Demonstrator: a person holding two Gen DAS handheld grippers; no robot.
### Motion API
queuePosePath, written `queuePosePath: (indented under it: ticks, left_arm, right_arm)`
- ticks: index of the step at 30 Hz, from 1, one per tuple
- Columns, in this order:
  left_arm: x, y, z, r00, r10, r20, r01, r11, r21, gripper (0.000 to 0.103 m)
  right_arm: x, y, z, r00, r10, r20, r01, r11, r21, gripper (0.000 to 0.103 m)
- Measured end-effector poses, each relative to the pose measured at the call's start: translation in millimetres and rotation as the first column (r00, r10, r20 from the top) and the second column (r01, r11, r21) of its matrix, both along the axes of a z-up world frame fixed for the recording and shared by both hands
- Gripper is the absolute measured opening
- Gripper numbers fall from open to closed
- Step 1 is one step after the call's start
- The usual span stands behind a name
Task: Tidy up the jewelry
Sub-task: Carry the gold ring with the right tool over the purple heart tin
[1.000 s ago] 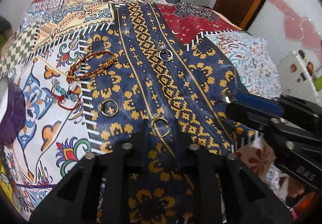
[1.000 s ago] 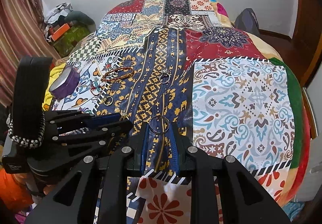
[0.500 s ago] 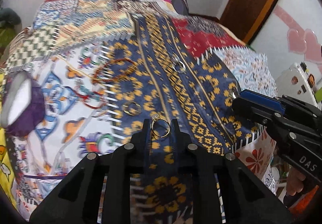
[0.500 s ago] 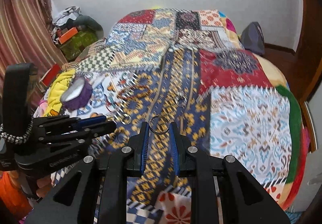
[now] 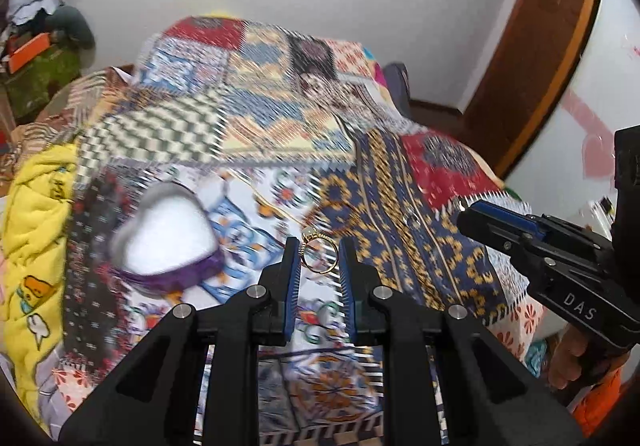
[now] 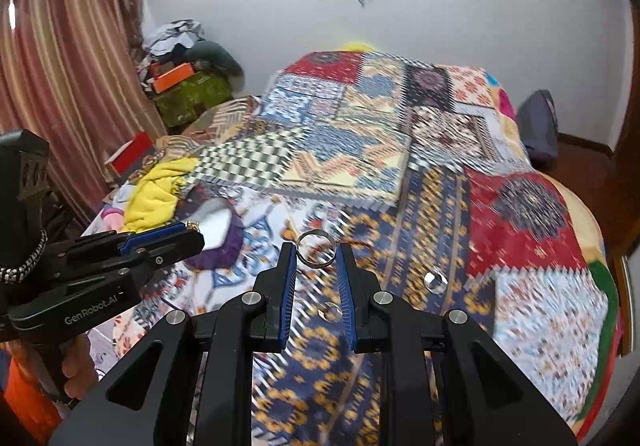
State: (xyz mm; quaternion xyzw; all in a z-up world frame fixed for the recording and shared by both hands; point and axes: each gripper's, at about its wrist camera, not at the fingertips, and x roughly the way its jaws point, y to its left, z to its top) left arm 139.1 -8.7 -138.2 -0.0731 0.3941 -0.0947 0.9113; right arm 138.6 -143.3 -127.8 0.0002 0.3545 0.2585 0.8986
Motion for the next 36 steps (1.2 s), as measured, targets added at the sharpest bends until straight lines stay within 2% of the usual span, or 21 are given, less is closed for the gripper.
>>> queuePosePath:
  ticks: [8,17,25,30,36]
  left_arm:
    - [-5,40,14,0.995,0.087,0.057,-0.087,0.996,-0.008,0.018]
    - [-1,83,3,0.986,0.159,0.041,-0.159,0.987,-0.021,0.018]
    - [11,108,-20,0.986,0.166,-0.012,-0.167,0.986,-0.01,0.018]
    - [19,115,-37,0.986,0.156,-0.059,-0.156,0.988,0.01,0.018]
    - [27,125,-49,0.985,0.14,-0.104,-0.141,0.99,-0.004,0.018]
  right_arm:
    - [9,45,9,0.995,0.096,0.031,-0.096,0.995,-0.007,0.018]
    - [22,84,3,0.981,0.193,0.018,-0.193,0.981,-0.027,0.018]
    - [34,122,-22,0.959,0.28,-0.053,-0.283,0.955,-0.084,0.018]
    - [47,133,-36,0.944,0.309,-0.118,-0.32,0.943,-0.093,0.018]
    - [60,143,-51,0.923,0.337,-0.185,-0.358,0.928,-0.099,0.018]
